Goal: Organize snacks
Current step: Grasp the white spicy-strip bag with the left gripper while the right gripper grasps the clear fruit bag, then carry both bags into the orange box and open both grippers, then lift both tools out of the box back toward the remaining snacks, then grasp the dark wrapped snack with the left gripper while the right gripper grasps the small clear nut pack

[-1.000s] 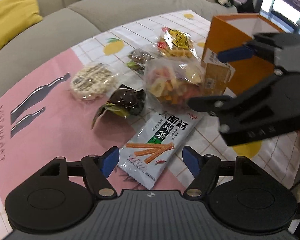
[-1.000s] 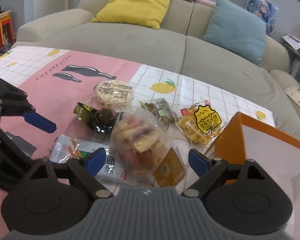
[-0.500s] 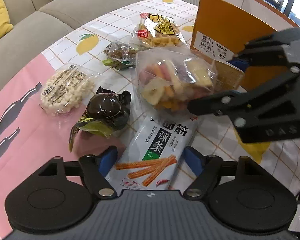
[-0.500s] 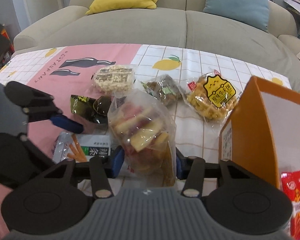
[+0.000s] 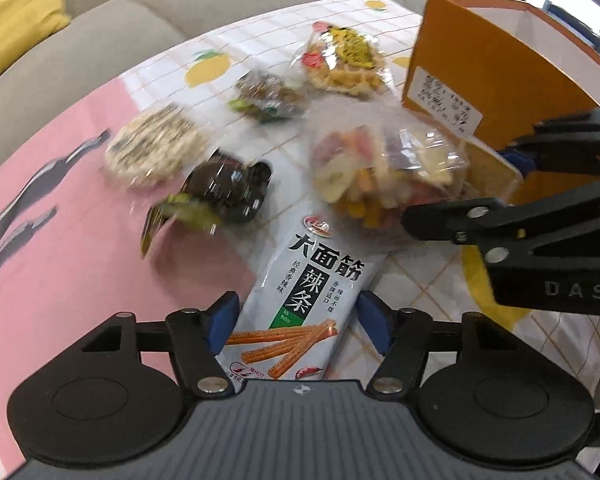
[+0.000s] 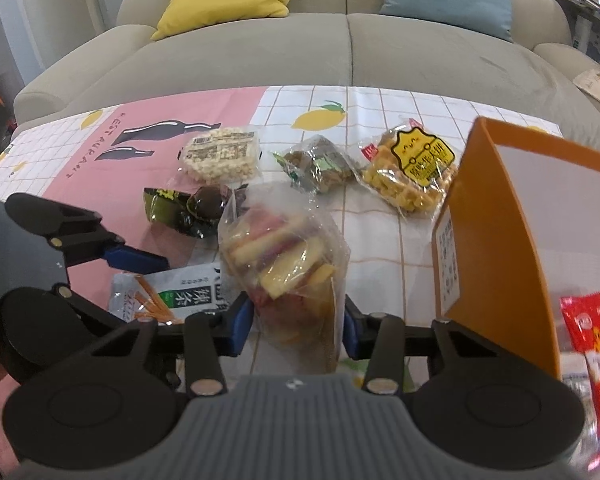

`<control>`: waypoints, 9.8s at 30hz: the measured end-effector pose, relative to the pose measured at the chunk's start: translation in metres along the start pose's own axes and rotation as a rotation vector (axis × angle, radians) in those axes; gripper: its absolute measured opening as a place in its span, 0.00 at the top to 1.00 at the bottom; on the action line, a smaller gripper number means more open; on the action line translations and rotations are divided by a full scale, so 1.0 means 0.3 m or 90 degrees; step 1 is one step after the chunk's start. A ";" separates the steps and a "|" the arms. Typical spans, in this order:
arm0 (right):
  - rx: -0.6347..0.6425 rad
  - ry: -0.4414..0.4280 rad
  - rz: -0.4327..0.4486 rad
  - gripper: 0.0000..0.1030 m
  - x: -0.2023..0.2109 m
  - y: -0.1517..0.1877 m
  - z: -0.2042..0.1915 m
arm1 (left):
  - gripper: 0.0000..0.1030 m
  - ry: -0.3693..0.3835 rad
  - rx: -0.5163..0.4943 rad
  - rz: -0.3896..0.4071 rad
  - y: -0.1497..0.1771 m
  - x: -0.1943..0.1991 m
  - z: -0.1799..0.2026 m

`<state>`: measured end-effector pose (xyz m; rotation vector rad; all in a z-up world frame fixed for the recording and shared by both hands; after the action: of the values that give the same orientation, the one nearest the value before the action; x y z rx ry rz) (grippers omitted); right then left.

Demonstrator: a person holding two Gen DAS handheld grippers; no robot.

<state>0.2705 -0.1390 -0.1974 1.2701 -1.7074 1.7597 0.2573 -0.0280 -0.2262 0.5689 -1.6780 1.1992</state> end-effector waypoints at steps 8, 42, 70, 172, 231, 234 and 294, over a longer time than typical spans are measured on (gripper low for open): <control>-0.080 0.035 -0.020 0.59 0.095 0.096 -0.019 | 0.32 -0.065 0.173 -0.056 0.121 0.078 -0.002; 0.058 0.028 0.041 0.50 0.146 0.224 -0.149 | 0.41 -0.081 0.158 0.028 0.286 0.165 0.091; -0.114 -0.057 0.141 0.51 0.515 0.107 -0.002 | 0.45 0.016 0.336 0.138 0.106 0.552 0.116; -0.101 0.219 -0.003 0.24 0.607 0.007 0.487 | 0.28 -0.048 0.094 0.034 -0.213 0.494 0.409; 0.086 0.108 0.085 0.40 0.132 -0.053 -0.106 | 0.29 -0.020 0.308 0.125 -0.019 0.262 -0.164; 0.089 0.108 0.079 0.40 0.094 -0.075 -0.093 | 0.31 -0.010 0.340 0.114 -0.055 0.217 -0.184; 0.200 0.100 -0.034 0.82 0.064 0.185 -0.218 | 0.64 0.006 0.410 -0.071 0.249 0.176 -0.094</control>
<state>0.1949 -0.0947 -0.2052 1.2472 -1.3366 2.0943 0.1874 0.0358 -0.2114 1.0262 -1.2108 1.6556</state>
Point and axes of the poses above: each gripper's, at about its wrist camera, not at the fingertips, and x roughly against the way its jaws point, z to its right, y to its underside, the point moved 6 cm from there along -x, roughly the way its jaws point, and after that the axes turned 3 degrees about -y, right-handed, at the moved point
